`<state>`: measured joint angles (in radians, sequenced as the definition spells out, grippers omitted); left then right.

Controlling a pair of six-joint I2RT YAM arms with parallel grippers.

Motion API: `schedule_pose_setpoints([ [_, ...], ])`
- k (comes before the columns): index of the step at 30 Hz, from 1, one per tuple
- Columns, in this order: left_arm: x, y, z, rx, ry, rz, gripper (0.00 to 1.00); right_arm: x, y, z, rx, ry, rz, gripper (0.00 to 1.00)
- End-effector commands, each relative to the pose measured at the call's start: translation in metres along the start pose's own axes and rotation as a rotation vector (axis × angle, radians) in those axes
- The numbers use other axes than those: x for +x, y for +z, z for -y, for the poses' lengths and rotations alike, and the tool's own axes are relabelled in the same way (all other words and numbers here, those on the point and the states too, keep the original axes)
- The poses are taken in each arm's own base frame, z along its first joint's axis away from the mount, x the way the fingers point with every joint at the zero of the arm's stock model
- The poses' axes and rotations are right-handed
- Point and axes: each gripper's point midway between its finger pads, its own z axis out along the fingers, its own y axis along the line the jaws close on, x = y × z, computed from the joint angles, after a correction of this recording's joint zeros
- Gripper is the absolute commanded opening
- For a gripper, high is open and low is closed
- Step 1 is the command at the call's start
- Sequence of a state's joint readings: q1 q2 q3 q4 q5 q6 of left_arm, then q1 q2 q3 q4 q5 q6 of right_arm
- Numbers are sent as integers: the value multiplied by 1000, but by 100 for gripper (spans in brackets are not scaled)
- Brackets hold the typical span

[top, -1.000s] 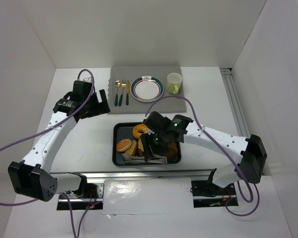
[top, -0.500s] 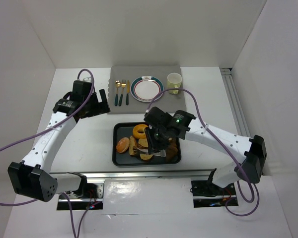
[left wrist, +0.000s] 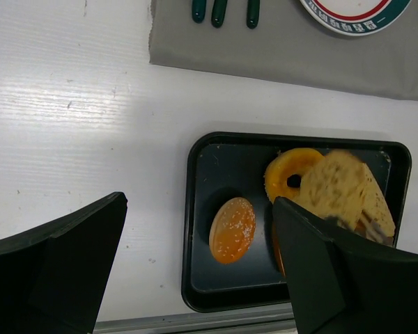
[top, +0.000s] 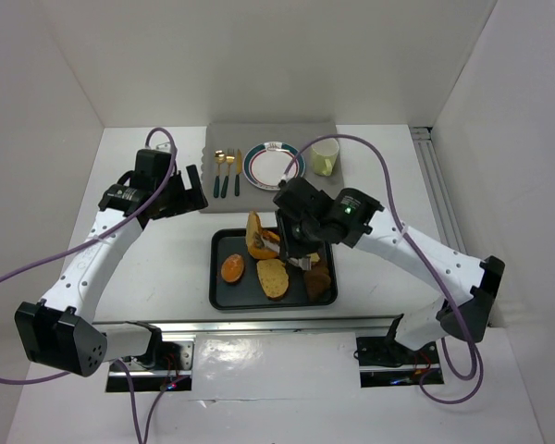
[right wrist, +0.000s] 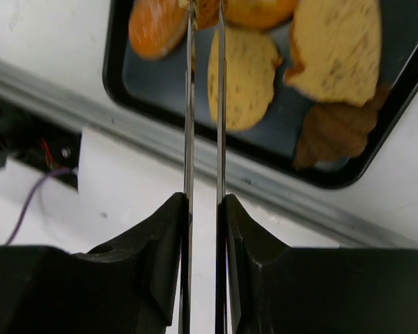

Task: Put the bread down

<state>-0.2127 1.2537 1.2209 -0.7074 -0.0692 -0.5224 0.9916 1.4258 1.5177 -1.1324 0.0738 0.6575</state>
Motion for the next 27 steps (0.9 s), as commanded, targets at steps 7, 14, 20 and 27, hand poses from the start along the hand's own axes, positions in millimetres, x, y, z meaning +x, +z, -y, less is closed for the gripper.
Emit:
schedule_pose_setpoints([
  [7,-6,-1,1,25,9,23,100,-150,-1,23,94,-9,438,18],
  [14,-7,-3,1,23,19,24,100,-220,33,73,154,22,484,18],
  [20,-13,-8,0,25,1,43,100,-254,84,104,190,22,436,18],
  [27,-17,-12,2,29,1,51,100,-260,114,114,190,22,403,32],
])
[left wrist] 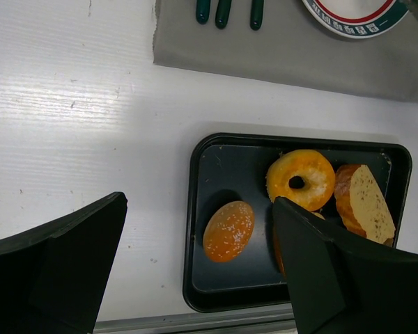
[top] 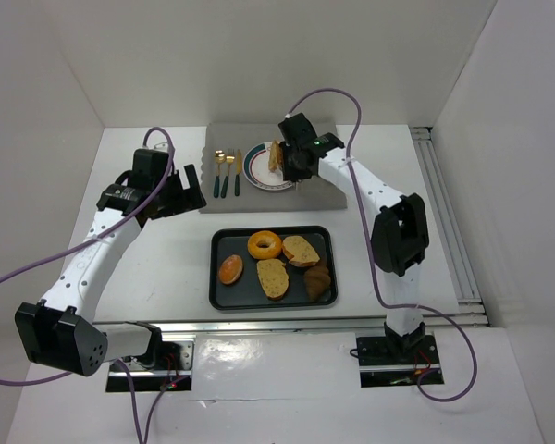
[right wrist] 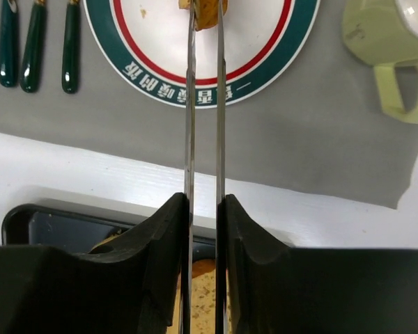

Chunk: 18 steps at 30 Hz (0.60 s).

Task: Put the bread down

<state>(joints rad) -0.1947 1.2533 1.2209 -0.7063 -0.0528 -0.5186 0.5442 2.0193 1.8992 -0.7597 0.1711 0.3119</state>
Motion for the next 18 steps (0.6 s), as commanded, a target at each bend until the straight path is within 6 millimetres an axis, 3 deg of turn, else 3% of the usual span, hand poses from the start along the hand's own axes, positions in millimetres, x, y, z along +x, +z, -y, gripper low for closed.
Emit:
schedule_pose_setpoints([
  [1,-14,-9,5,21,10,43,100,-46,-15,-13,-63,5,134,38],
  [3,-14,-9,6,30,10,40,100,-46,-18,-13,-62,4,132,46],
  [7,-12,-7,7,36,11,27,100,-57,-43,-10,-65,3,175,54],
  [14,-12,-7,7,36,11,27,100,-69,-87,-8,-73,9,241,54],
  [18,-12,-7,8,36,2,27,100,-57,-100,-8,-77,-14,225,54],
])
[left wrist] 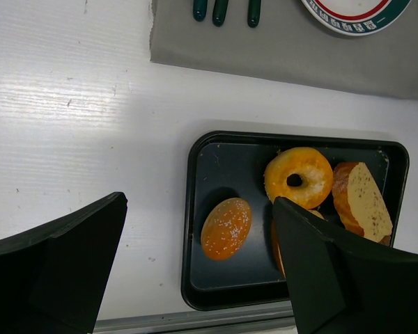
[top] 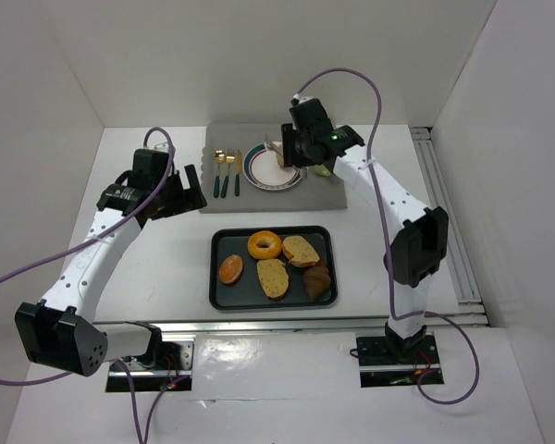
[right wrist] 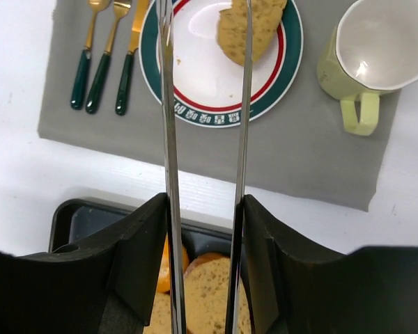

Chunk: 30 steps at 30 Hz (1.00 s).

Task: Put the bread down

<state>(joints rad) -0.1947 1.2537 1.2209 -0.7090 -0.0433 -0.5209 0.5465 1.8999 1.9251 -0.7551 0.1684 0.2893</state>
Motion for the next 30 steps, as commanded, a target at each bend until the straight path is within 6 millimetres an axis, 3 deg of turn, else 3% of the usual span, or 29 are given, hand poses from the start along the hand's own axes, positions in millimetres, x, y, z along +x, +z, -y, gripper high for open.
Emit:
schedule_pose_setpoints([
  [1,-13,-7,7,28,4,33,100,-12,-43,-11,-44,-36,67,52],
  [2,-13,-7,7,28,4,33,100,-9,-55,-12,-51,-42,67,52],
  [4,-14,-6,5,20,4,37,100,21,-62,-20,-70,-78,-1,52],
  [5,-14,-6,5,20,4,37,100,25,-77,-22,-85,-86,5,51],
  [7,-14,-6,4,12,4,41,100,66,-86,-32,-120,-137,-86,49],
  [8,-13,-10,3,12,4,41,100,82,-104,-41,-155,-149,-112,49],
  [10,-14,-13,4,16,-6,51,100,118,-110,-39,-146,-159,-195,49],
  [15,-24,-20,3,14,-2,84,100,178,-151,-51,-238,-184,-306,49],
  [22,-27,-19,-4,-17,0,88,100,221,-204,-52,-301,-216,-426,49],
  [30,-30,-20,-2,-16,0,89,100,246,-224,-32,-265,-173,-511,49],
])
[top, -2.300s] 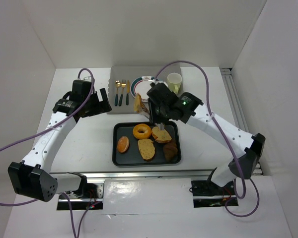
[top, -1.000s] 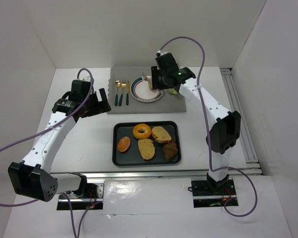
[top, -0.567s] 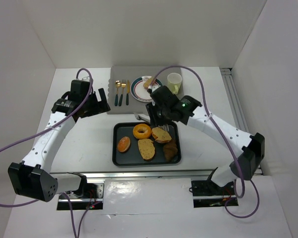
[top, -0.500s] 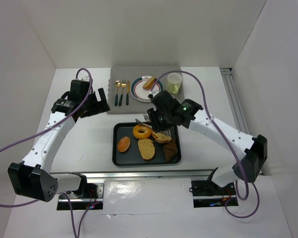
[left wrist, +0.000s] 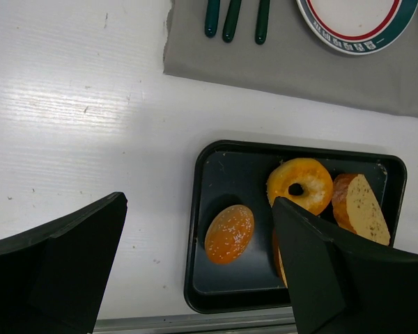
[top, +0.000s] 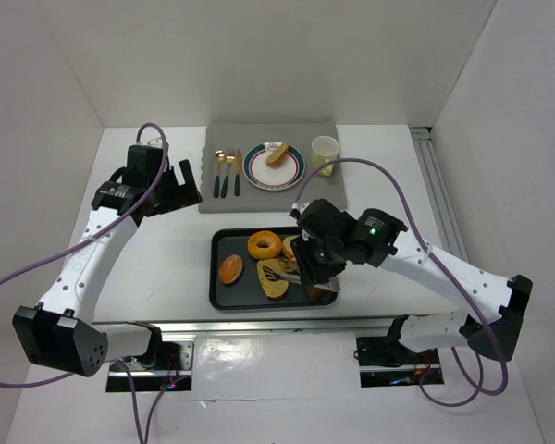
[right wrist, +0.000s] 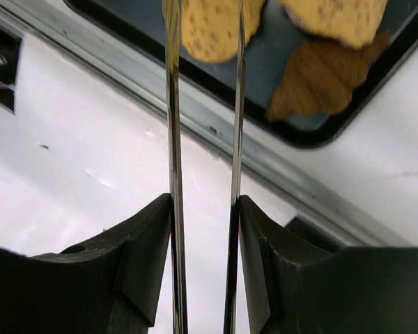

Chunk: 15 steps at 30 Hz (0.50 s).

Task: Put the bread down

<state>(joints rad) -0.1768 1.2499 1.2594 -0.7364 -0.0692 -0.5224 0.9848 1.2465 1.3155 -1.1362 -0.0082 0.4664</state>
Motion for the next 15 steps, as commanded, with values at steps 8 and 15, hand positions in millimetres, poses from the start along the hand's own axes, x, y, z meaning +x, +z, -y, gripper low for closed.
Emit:
schedule_pose_setpoints([
  [8,-17,-8,8,36,24,39,100,44,-12,32,142,96,-103,48],
  [15,-12,-3,8,37,25,18,100,42,-7,22,72,112,-73,50],
])
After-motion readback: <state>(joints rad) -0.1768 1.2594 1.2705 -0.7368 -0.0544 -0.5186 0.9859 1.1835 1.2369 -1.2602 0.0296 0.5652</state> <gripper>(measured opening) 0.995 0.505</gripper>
